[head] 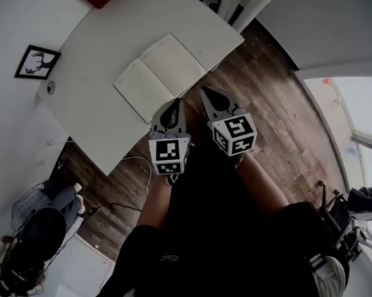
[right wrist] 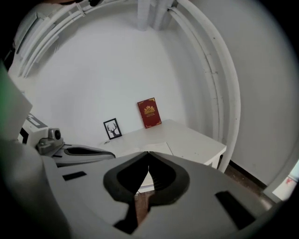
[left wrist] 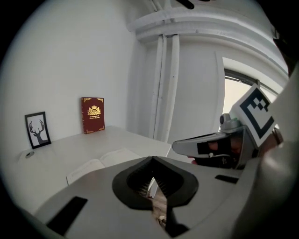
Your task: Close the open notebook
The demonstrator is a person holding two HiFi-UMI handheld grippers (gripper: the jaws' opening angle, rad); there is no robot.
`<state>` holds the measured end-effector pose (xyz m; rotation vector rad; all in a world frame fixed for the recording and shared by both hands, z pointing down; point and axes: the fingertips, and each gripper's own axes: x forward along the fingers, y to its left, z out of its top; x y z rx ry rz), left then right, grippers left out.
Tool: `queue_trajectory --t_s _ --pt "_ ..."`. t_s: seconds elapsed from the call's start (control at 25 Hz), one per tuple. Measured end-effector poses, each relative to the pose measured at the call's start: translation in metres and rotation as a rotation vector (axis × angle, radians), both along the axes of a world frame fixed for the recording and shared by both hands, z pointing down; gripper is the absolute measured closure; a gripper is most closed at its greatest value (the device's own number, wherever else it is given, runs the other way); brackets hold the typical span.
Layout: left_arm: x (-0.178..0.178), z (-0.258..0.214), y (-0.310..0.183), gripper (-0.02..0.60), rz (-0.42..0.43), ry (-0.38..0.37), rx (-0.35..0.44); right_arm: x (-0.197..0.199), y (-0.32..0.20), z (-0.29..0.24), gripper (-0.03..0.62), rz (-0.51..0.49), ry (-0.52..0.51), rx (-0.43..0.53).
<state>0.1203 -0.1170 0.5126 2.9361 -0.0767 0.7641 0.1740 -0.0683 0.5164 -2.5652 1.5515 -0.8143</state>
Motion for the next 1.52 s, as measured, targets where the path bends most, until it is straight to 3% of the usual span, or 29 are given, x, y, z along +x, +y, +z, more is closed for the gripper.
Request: queue_trajectory --t_s 0.24,0.28,0.36,0.64,1.28,1.52 --pt "0.021 0.029 0.0 0.578 0.016 -0.08 -0.029 0.028 -0.001 0.038 0.57 0.072 -0.094 -0.017" --pt "0.021 0.033 0.002 0.578 0.018 -0.092 -0.035 0.027 0.0 0.045 0.55 0.071 -0.121 -0.016" --pt "0.021 0.039 0.006 0.578 0.023 -0.111 -0.041 0.028 -0.003 0.06 0.423 0.065 -0.186 -0.012" --pt "0.025 0.056 0.002 0.578 0.031 -0.171 -0.029 0.051 -0.001 0.108 0.422 0.189 -0.41 0.06" --pt "0.041 0.068 0.006 0.578 0.07 -0.206 -0.035 0.069 -0.009 0.146 0.425 0.282 -0.598 0.156" --pt "0.036 0.067 0.0 0.578 0.062 -0.214 -0.03 0.07 -0.007 0.15 0.5 0.299 -0.57 0.114"
